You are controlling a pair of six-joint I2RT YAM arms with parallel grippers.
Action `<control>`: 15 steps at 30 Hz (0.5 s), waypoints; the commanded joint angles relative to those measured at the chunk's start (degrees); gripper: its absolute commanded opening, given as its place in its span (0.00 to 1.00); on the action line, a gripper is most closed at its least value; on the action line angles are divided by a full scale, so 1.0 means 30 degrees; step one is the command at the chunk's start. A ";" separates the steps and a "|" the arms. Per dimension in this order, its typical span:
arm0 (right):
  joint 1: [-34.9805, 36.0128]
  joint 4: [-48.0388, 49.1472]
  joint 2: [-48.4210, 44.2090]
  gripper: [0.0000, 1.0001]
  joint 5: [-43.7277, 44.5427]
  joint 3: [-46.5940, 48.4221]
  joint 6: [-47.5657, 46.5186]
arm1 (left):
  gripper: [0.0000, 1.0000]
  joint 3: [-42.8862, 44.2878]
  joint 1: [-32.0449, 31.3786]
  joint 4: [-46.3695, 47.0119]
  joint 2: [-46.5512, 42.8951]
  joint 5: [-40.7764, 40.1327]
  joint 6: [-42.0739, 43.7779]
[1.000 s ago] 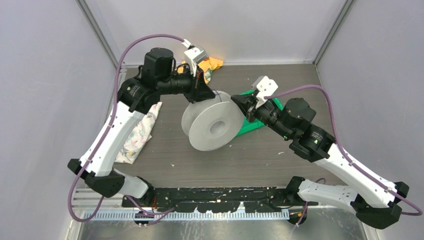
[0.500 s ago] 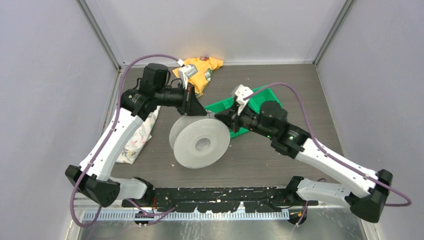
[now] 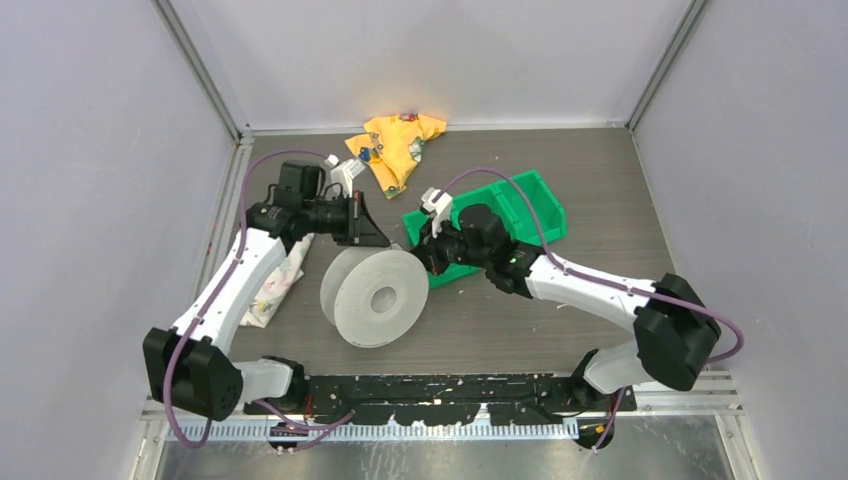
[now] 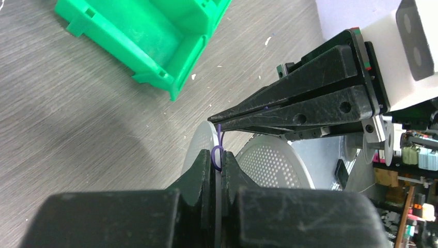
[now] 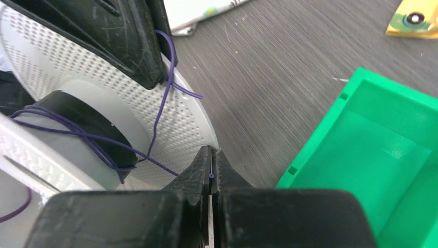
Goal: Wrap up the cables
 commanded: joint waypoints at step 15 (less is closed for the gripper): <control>0.0866 0.7941 0.7098 0.00 -0.1732 0.0905 0.4160 | 0.00 -0.1794 0.1303 0.9262 0.4463 -0.1531 -0.0755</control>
